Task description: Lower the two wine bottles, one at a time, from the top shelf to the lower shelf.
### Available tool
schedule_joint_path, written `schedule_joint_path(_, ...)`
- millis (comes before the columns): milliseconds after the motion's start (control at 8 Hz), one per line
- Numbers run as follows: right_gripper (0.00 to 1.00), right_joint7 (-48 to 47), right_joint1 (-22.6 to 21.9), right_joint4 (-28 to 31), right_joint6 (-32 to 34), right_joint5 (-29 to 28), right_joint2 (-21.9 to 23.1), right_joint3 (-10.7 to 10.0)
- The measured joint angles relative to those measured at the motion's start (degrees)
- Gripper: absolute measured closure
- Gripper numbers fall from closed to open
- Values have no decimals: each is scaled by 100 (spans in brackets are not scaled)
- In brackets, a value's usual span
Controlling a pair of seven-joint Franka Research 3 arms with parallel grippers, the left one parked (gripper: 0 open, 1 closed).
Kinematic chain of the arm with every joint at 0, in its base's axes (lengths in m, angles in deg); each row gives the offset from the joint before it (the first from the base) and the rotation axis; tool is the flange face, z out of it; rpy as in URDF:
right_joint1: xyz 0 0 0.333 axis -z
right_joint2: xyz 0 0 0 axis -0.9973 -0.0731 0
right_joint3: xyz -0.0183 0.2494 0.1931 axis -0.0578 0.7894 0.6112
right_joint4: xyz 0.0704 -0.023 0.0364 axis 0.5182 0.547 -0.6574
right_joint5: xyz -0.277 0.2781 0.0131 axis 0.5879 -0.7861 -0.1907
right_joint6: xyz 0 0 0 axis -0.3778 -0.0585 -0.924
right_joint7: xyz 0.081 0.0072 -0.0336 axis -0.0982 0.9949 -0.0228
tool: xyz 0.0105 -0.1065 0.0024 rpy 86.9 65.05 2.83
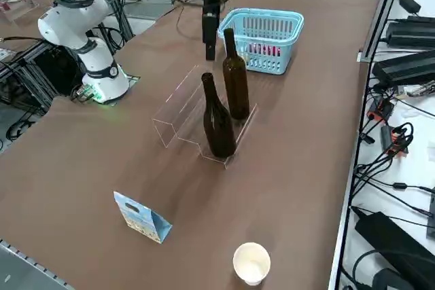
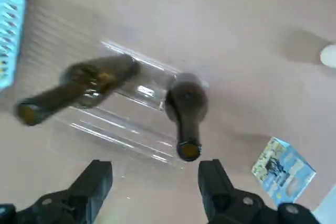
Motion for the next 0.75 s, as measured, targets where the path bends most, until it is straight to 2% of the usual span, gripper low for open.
schedule_joint_path(375,0,-1078,-77,-40,322,-264,507,36)
schedule_joint_path(750,0,-1840,-338,354,250,-266,866,56)
